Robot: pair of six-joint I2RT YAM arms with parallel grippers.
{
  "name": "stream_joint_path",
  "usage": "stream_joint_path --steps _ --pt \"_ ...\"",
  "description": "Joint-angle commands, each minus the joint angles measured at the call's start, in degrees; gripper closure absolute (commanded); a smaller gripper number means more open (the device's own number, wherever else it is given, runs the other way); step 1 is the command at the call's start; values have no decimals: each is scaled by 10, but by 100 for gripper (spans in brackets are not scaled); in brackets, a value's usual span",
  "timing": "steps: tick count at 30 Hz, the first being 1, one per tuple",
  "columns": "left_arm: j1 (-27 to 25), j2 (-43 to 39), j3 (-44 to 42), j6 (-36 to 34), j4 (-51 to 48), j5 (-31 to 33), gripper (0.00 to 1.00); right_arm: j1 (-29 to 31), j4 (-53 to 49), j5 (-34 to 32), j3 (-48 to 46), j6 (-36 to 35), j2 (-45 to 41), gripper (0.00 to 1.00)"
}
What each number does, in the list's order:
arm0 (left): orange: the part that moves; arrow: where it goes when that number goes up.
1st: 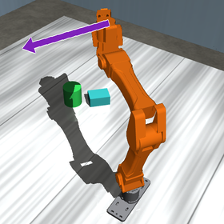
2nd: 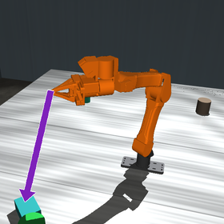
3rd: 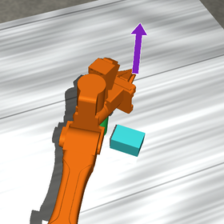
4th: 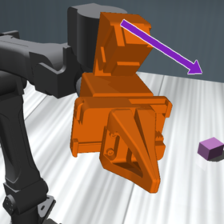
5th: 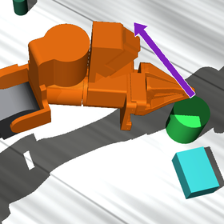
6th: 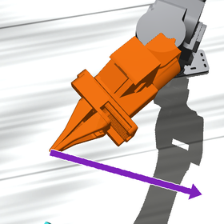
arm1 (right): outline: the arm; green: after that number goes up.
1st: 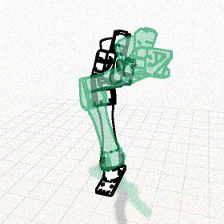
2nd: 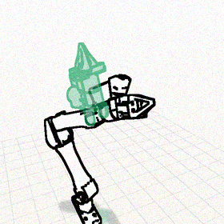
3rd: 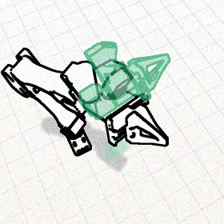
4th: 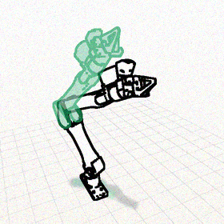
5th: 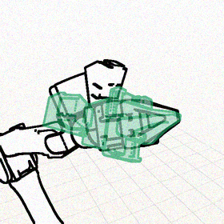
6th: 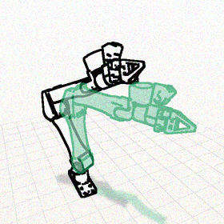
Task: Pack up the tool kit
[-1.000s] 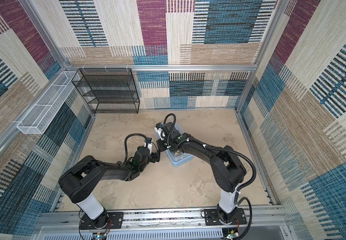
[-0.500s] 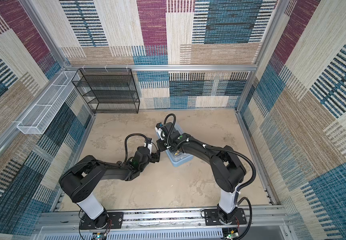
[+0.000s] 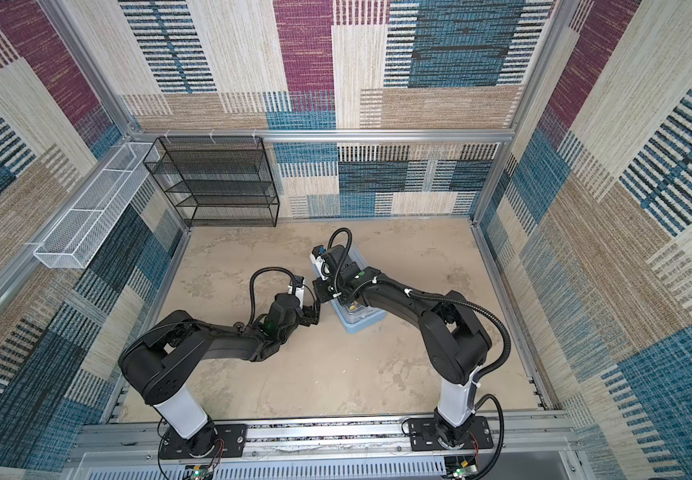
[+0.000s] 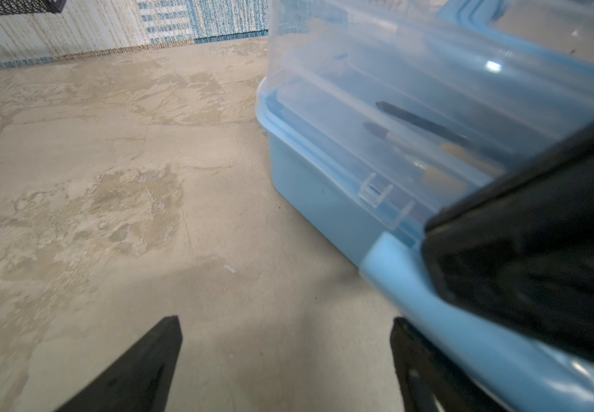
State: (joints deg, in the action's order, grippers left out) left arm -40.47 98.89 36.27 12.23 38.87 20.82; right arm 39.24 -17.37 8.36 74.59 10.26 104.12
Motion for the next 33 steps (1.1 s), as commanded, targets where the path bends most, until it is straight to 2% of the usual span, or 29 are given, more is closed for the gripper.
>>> stream_joint_path --steps 1,23,33 --pt "0 0 4 2 12 -2 5 -2 -54 -41 -9 3 6 91" --pt "2 2 6 2 6 -2 5 -1 -81 -80 -10 3 8 93" --pt "1 7 14 3 10 -9 5 0 -73 -66 7 8 2 88"
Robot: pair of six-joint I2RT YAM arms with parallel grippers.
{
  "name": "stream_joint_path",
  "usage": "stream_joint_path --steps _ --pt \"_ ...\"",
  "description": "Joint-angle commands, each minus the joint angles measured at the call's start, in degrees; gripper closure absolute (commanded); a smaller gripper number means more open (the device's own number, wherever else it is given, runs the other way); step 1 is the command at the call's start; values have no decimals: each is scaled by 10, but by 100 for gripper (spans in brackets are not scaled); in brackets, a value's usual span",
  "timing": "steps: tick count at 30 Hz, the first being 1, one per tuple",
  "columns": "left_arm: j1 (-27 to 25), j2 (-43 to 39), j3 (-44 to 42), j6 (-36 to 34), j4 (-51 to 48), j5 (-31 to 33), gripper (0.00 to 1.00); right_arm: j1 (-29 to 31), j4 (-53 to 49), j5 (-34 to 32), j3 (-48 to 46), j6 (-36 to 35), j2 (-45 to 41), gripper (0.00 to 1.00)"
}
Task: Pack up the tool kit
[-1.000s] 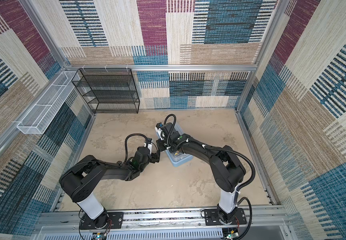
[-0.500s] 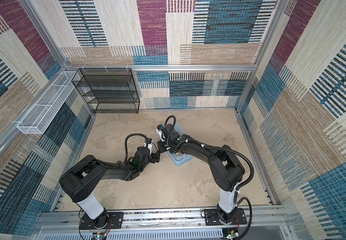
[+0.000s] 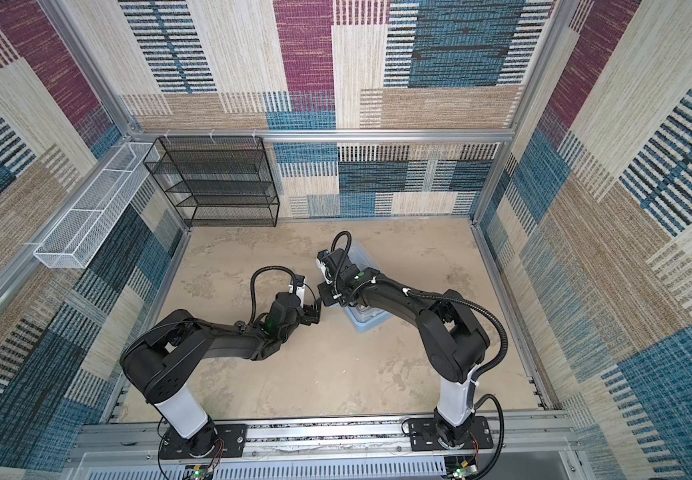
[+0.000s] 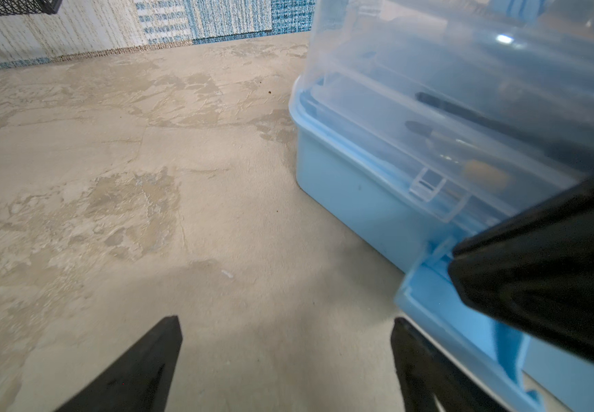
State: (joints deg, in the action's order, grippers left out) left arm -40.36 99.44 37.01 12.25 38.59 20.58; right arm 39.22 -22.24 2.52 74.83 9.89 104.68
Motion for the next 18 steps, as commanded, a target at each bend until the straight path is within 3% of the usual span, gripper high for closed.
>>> stream_joint_path --steps 1,18 --pt "1 3 6 4 14 -7 5 0 -21 -2 6 13 -5 87" --pt "3 -31 -16 19 5 6 3 0 6 50 50 37 -16 73"
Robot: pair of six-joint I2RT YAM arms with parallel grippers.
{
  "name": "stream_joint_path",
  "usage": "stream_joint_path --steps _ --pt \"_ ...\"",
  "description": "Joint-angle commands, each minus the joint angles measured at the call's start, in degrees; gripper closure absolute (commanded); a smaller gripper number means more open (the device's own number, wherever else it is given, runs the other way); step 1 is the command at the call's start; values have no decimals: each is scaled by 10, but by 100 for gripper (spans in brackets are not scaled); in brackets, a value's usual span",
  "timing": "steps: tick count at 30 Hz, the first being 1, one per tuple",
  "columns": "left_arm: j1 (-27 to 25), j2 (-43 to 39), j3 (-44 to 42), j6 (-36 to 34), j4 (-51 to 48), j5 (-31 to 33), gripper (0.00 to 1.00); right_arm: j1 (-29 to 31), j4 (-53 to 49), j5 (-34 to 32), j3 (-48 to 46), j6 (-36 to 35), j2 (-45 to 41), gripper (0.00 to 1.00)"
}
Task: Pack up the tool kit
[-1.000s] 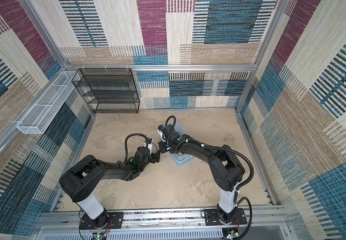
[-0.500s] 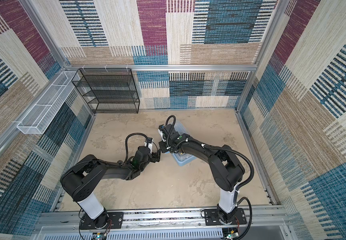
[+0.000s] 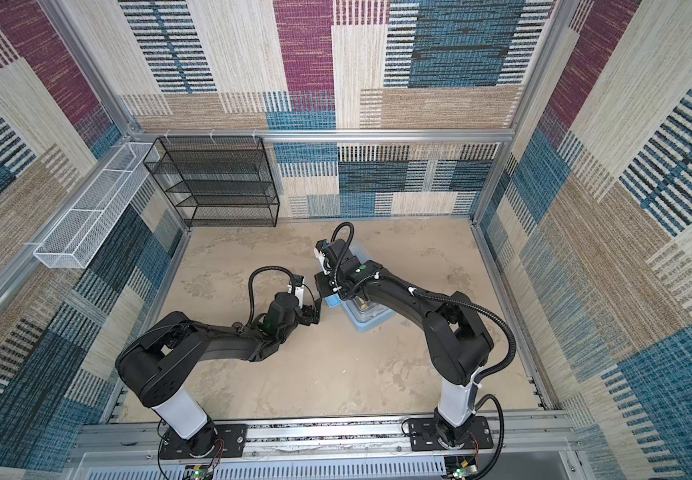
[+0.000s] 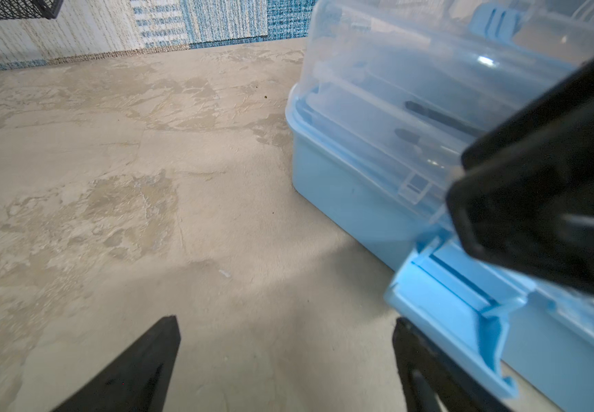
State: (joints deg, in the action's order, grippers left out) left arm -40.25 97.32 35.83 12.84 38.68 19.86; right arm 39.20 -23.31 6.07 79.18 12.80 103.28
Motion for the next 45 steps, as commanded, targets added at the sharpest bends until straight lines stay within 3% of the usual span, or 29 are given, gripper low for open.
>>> stream_joint_path --steps 1,12,33,45 --pt "3 -12 -6 14 2 12 3 0 19 16 8 8 -2 72" --pt "6 -6 -17 27 -6 9 3 -1 14 -10 15 5 -21 70" --pt "3 74 32 55 2 -67 5 -42 15 -16 7 5 -64 66" --pt "4 44 30 51 8 -64 5 -51 17 -12 -9 8 -75 66"
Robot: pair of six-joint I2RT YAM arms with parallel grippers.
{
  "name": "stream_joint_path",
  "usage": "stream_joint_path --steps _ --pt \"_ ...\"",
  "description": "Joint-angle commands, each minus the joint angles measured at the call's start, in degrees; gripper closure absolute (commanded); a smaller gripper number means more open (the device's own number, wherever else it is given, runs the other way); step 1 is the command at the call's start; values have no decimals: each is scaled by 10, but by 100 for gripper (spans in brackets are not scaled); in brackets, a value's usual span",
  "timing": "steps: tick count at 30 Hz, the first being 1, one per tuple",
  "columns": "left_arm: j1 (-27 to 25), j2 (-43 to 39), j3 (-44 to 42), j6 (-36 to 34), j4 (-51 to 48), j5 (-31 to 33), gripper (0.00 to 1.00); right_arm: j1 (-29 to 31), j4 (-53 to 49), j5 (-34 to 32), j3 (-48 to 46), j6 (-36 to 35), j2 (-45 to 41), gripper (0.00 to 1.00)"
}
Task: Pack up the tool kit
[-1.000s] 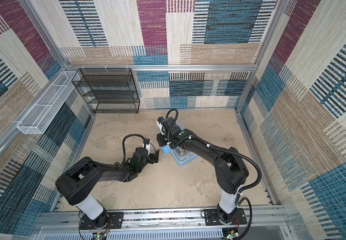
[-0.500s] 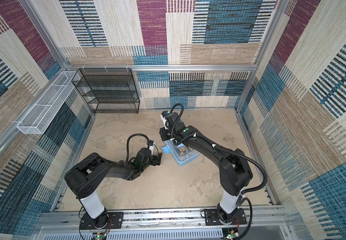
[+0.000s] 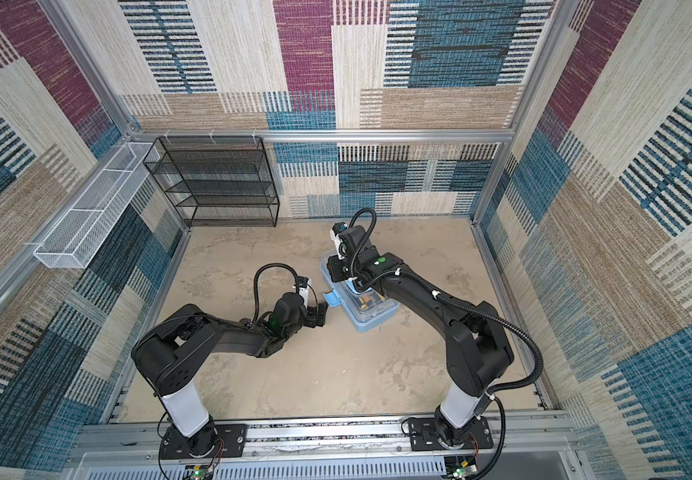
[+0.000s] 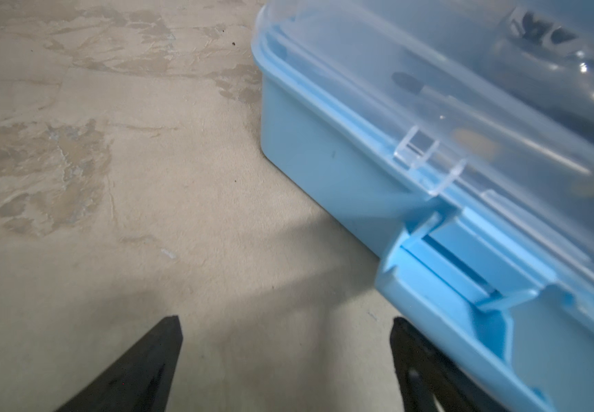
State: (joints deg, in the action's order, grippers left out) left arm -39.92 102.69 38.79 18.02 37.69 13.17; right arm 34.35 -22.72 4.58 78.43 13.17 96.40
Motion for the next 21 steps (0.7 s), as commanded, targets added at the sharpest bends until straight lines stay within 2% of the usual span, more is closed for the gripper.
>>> stream_joint_path --steps 1,21 --pt "0 -14 0 -1 17 4 6 -2 12 3 -4 5 -8 66" --pt "0 -43 8 -6 -14 7 5 -10 19 0 -32 10 -18 66"
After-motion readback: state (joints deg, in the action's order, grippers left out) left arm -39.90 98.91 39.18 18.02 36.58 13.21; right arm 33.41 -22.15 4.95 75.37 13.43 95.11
